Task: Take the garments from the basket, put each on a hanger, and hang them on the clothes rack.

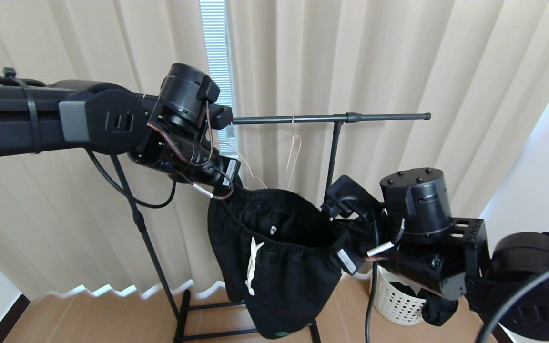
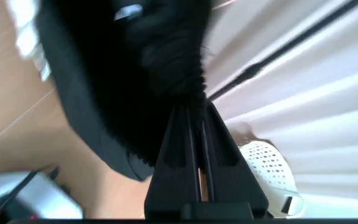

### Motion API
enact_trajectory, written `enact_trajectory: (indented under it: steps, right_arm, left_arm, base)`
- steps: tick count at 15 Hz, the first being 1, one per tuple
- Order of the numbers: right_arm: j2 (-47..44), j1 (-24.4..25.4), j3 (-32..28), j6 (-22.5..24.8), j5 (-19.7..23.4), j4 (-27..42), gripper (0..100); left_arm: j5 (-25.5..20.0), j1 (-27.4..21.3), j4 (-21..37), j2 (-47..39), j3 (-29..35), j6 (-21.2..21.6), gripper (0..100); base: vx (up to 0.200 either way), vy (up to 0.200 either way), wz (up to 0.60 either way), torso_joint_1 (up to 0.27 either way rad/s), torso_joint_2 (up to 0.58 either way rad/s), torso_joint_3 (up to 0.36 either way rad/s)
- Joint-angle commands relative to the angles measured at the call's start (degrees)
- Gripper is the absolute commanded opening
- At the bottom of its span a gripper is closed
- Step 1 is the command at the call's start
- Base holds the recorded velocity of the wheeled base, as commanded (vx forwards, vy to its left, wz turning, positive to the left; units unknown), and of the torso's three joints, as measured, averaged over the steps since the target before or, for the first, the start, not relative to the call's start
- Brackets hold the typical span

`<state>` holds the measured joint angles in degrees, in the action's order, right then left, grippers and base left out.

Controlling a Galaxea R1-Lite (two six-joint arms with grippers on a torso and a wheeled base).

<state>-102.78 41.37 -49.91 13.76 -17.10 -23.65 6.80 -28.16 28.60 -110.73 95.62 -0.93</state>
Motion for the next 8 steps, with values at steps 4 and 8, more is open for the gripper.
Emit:
enact_trajectory:
  steps: [4,8]
  right_arm:
    - [-11.04,-5.34,-14.34,-7.35,-3.29,-0.7,0]
    - [-13.76,-5.69,-21.11,-15.26,-3.46,-0.7,0]
  left_arm:
    - [0.14,-3.74,-0.3,13.43,-21.71,0.84,0]
    - [0.14,-13.76,-3.81,15.45,-33.13,-5.93,0]
  base:
    - [0.0,0.0,0.0,0.0,0.0,0.0]
    - [0.0,0.0,0.0,0.0,0.0,0.0]
